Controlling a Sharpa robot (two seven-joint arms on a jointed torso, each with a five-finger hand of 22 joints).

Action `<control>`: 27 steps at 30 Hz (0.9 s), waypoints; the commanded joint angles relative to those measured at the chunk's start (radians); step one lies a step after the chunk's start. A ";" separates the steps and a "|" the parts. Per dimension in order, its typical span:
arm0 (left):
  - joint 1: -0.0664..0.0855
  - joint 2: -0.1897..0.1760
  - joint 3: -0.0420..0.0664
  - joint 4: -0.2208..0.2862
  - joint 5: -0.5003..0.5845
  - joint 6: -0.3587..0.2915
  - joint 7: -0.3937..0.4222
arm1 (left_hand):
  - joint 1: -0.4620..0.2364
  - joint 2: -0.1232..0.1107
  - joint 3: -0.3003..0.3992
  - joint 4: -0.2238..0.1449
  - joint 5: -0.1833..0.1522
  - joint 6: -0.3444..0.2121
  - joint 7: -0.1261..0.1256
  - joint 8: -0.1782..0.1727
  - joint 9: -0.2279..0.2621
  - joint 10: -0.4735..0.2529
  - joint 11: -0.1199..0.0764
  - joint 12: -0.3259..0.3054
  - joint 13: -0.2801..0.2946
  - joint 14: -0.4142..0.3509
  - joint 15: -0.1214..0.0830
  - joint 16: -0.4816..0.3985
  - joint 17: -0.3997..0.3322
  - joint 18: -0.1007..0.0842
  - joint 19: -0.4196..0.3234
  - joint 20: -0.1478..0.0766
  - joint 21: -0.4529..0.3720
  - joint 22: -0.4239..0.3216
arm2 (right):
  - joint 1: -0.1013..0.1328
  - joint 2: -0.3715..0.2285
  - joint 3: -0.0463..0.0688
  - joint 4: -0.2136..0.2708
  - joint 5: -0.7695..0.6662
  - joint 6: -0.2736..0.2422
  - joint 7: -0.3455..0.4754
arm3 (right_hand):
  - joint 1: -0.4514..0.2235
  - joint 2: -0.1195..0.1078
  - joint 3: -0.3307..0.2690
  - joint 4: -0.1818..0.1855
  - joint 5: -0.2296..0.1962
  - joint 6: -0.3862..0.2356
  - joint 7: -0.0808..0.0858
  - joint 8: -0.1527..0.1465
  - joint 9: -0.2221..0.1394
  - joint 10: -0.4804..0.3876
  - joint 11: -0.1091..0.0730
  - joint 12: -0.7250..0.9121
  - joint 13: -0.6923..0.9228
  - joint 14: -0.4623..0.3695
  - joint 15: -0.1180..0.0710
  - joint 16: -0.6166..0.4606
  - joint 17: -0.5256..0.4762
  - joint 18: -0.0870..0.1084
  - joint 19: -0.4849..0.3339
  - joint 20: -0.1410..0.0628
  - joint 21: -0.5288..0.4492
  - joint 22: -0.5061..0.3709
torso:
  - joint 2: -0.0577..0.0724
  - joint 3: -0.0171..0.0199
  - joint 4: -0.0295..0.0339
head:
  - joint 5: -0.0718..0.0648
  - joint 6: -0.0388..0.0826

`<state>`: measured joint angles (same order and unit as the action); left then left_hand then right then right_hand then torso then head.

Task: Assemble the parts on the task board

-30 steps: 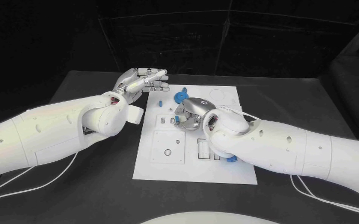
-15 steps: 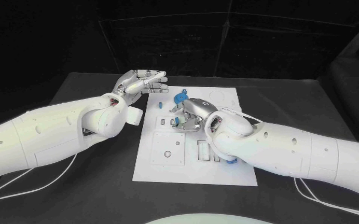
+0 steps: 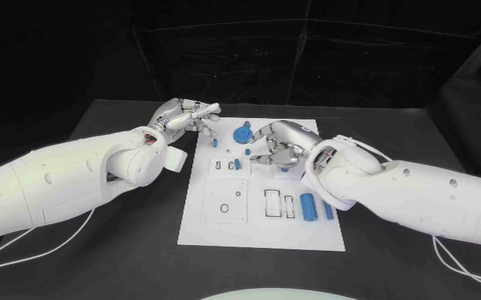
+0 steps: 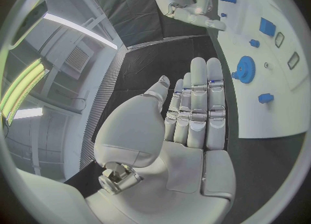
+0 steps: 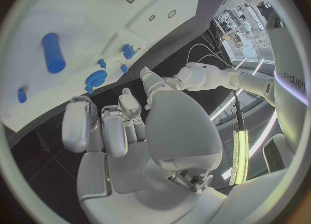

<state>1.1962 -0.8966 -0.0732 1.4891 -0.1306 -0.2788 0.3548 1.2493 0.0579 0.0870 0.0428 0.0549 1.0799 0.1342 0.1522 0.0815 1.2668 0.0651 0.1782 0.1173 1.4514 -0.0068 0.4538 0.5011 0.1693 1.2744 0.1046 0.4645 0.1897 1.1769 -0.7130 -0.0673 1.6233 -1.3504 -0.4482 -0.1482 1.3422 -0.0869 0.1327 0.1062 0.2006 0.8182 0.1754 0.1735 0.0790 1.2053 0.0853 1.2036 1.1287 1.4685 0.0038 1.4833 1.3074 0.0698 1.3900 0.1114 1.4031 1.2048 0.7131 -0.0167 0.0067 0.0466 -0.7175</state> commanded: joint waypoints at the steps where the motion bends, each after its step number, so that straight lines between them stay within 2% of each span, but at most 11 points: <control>1: 0.014 -0.002 0.001 0.000 -0.179 -0.013 -0.166 | -0.015 -0.012 -0.013 0.010 0.006 0.026 -0.017 0.011 0.008 0.051 -0.024 0.031 0.030 0.074 -0.022 0.410 0.390 0.007 0.058 -0.025 0.101 0.074 | 0.041 -0.051 0.001 0.013 0.267 0.013 0.102 | 0.020 0.005 -0.004 0.000 0.014 0.014 -0.002 0.010 -0.001 -0.044 0.000 -0.047 -0.050 0.055 0.003 -0.011 0.070 0.014 -0.028 0.001 -0.028 -0.049 | -0.007 0.0020 -0.0041 | 0.002 -0.001; 3: 0.023 -0.002 0.001 -0.001 -0.250 0.009 -0.239 | -0.029 -0.016 -0.028 0.024 0.006 0.039 -0.028 0.022 0.022 0.087 -0.051 0.086 0.086 0.091 -0.030 0.738 0.702 -0.031 0.118 -0.045 0.378 0.392 | 0.068 -0.080 0.002 0.007 0.339 0.026 0.116 | 0.025 0.008 -0.005 -0.001 0.024 0.020 -0.003 0.015 -0.001 -0.049 -0.001 -0.053 -0.058 0.055 0.002 -0.012 0.071 0.014 -0.029 0.000 -0.031 -0.052 | -0.012 0.0032 -0.0059 | 0.002 -0.004; 5: 0.036 0.000 0.001 -0.004 -0.342 0.040 -0.326 | -0.060 -0.010 -0.045 0.050 0.004 0.044 -0.031 0.030 0.034 0.095 -0.048 0.126 0.129 0.093 -0.034 0.869 0.829 -0.048 0.131 -0.050 0.500 0.537 | 0.093 -0.111 0.002 0.000 0.403 0.040 0.127 | 0.027 0.009 -0.006 -0.001 0.031 0.022 -0.004 0.017 -0.002 -0.051 -0.001 -0.056 -0.061 0.056 0.002 -0.012 0.071 0.014 -0.030 0.000 -0.033 -0.054 | -0.020 0.0042 -0.0074 | 0.003 -0.006; 7: 0.047 0.003 0.001 -0.006 -0.419 0.066 -0.393 | -0.080 -0.013 -0.077 0.074 0.009 0.032 -0.039 0.044 0.059 0.084 -0.066 0.226 0.232 0.095 -0.040 0.982 0.941 -0.062 0.129 -0.056 0.619 0.665 | 0.109 -0.130 0.003 -0.006 0.441 0.049 0.131 | 0.030 0.010 -0.007 -0.003 0.037 0.024 -0.004 0.019 -0.002 -0.051 -0.002 -0.057 -0.063 0.055 0.001 -0.013 0.070 0.014 -0.030 0.000 -0.033 -0.054 | -0.025 0.0047 -0.0068 | 0.004 -0.010; 9: 0.062 0.007 0.001 -0.006 -0.516 0.095 -0.472 | -0.096 0.003 -0.092 0.096 0.003 0.043 -0.044 0.068 0.084 0.077 -0.058 0.316 0.320 0.108 -0.044 1.066 1.021 -0.075 0.137 -0.057 0.712 0.784 | 0.126 -0.146 0.003 -0.019 0.472 0.058 0.133 | 0.036 0.013 -0.006 -0.005 0.046 0.025 -0.005 0.021 -0.004 -0.050 -0.003 -0.058 -0.065 0.055 0.000 -0.016 0.066 0.015 -0.030 -0.001 -0.035 -0.056 | -0.029 0.0063 -0.0085 | 0.003 -0.013; 10: 0.070 0.010 0.001 -0.006 -0.562 0.112 -0.511 | -0.101 0.003 -0.103 0.104 0.004 0.044 -0.054 0.081 0.099 0.085 -0.061 0.433 0.437 0.116 -0.042 1.103 1.056 -0.079 0.147 -0.064 0.757 0.842 | 0.134 -0.150 0.003 -0.026 0.483 0.061 0.134 | 0.039 0.015 -0.005 -0.006 0.055 0.025 -0.005 0.022 -0.004 -0.050 -0.003 -0.059 -0.067 0.054 0.000 -0.018 0.063 0.015 -0.032 -0.002 -0.037 -0.059 | -0.032 0.0076 -0.0095 | 0.004 -0.014; 11: 0.076 0.013 0.001 -0.006 -0.595 0.126 -0.543 | -0.087 -0.001 -0.126 0.111 0.012 0.019 -0.066 0.105 0.140 0.041 -0.071 0.603 0.615 0.119 -0.044 1.117 1.070 -0.086 0.141 -0.063 0.809 0.897 | 0.139 -0.152 0.003 -0.031 0.490 0.064 0.134 | 0.040 0.016 -0.005 -0.007 0.059 0.025 -0.005 0.022 -0.005 -0.050 -0.003 -0.060 -0.068 0.053 -0.001 -0.020 0.059 0.016 -0.033 -0.002 -0.039 -0.062 | -0.034 0.0086 -0.0102 | 0.005 -0.016; 14: 0.100 0.032 0.000 -0.011 -0.693 0.187 -0.655 | -0.095 0.016 -0.166 0.143 0.006 -0.005 -0.063 0.163 0.223 0.024 -0.076 0.814 0.839 0.119 -0.047 1.117 1.070 -0.110 0.183 -0.057 0.925 1.061 | 0.150 -0.156 0.003 -0.045 0.505 0.072 0.133 | 0.040 0.017 -0.006 -0.006 0.063 0.026 -0.005 0.023 -0.005 -0.049 -0.003 -0.060 -0.068 0.052 -0.001 -0.024 0.054 0.017 -0.035 -0.002 -0.041 -0.066 | -0.039 0.0118 -0.0097 | 0.007 -0.020; 19: 0.148 0.079 -0.032 -0.029 -0.818 0.290 -0.787 | -0.107 0.029 -0.207 0.175 0.003 -0.042 -0.059 0.212 0.290 0.000 -0.062 0.860 0.892 0.119 -0.054 1.117 1.070 -0.106 0.180 -0.057 0.923 1.057 | 0.157 -0.157 0.003 -0.057 0.516 0.087 0.125 | 0.040 0.020 -0.006 -0.005 0.069 0.027 -0.006 0.025 -0.006 -0.043 -0.004 -0.055 -0.064 0.048 -0.001 -0.032 0.040 0.019 -0.041 -0.003 -0.049 -0.080 | -0.043 0.0153 -0.0103 | 0.015 -0.028; 21: 0.172 0.109 -0.057 -0.044 -0.877 0.329 -0.820 | -0.098 0.037 -0.219 0.177 0.003 -0.058 -0.060 0.240 0.324 0.001 -0.063 0.883 0.917 0.119 -0.054 1.117 1.070 -0.111 0.191 -0.057 0.938 1.084 | 0.159 -0.158 0.003 -0.062 0.518 0.091 0.120 | 0.040 0.020 -0.006 -0.005 0.071 0.028 -0.006 0.026 -0.006 -0.040 -0.004 -0.053 -0.062 0.047 -0.001 -0.034 0.037 0.019 -0.042 -0.003 -0.050 -0.081 | -0.043 0.0145 -0.0107 | 0.018 -0.032; 27: 0.199 0.173 -0.087 -0.085 -0.931 0.375 -0.853 | -0.090 0.054 -0.244 0.187 0.003 -0.090 -0.065 0.304 0.396 0.022 -0.065 0.952 0.986 0.119 -0.055 1.117 1.070 -0.123 0.212 -0.058 0.976 1.151 | 0.160 -0.154 0.003 -0.074 0.520 0.097 0.111 | 0.040 0.020 -0.008 -0.004 0.072 0.028 -0.006 0.026 -0.007 -0.039 -0.004 -0.052 -0.061 0.047 -0.001 -0.036 0.035 0.020 -0.043 -0.003 -0.052 -0.084 | -0.043 0.0147 -0.0138 | 0.023 -0.033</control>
<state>1.3914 -0.7300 -0.1600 1.4095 -0.9670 0.0192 -0.4268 1.1608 0.1036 -0.1523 0.2295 0.0619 0.9956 0.0692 0.4502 0.4704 1.2816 -0.0004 1.1240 1.0977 1.4654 -0.0537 1.5678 1.3080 0.0537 1.4608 0.0469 1.4379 1.3081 1.3343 -0.8689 -0.0648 1.5494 -0.8528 -0.3720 -0.0379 1.3777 -0.0693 0.1292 0.1042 0.2658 0.8377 0.1699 0.1936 0.0739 1.1609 0.0841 1.1479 1.0662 1.4686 0.0037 1.4542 1.3073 0.0697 1.3542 0.1089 1.3549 1.1212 0.6708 -0.0028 -0.0054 0.0682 -0.7517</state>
